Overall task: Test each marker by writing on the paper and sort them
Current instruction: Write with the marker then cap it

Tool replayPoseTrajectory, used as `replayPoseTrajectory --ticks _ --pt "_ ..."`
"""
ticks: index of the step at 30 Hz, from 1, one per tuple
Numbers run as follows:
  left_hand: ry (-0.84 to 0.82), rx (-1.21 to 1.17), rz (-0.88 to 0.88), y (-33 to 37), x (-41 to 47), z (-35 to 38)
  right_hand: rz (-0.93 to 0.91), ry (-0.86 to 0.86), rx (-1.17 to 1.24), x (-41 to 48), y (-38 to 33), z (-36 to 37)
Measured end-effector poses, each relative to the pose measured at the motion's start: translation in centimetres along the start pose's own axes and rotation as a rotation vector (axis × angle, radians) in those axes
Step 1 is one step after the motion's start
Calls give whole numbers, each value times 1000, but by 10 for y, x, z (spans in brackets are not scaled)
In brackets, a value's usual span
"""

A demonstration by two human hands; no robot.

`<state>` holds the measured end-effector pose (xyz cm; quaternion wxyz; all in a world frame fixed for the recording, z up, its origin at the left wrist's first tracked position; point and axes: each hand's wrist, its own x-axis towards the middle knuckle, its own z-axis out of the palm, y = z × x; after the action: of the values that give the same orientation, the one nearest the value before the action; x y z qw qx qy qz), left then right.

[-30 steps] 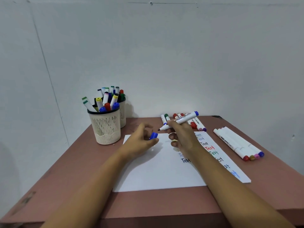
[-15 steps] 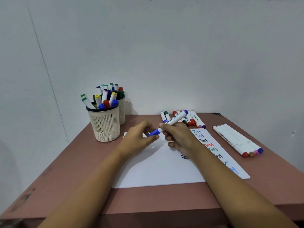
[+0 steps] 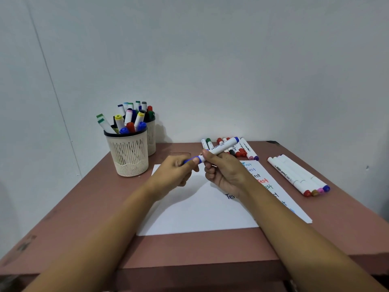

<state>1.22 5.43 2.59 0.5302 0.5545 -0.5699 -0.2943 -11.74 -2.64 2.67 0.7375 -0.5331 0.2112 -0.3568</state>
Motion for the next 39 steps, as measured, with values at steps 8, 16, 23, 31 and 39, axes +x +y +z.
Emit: replayPoseTrajectory --ticks 8,16,23,31,39 --pt "-14 -24 -38 3 -1 3 -4 -9 -130 -3 -8 -1" --pt "57 665 245 1 -8 10 91 408 -97 -10 -19 3" --pt "379 420 99 9 1 21 89 456 -20 -8 -9 22" --pt "242 -46 -179 16 4 27 -71 492 15 -11 -8 25" --pt "91 -137 -169 18 2 18 -109 443 -2 -4 -7 20"
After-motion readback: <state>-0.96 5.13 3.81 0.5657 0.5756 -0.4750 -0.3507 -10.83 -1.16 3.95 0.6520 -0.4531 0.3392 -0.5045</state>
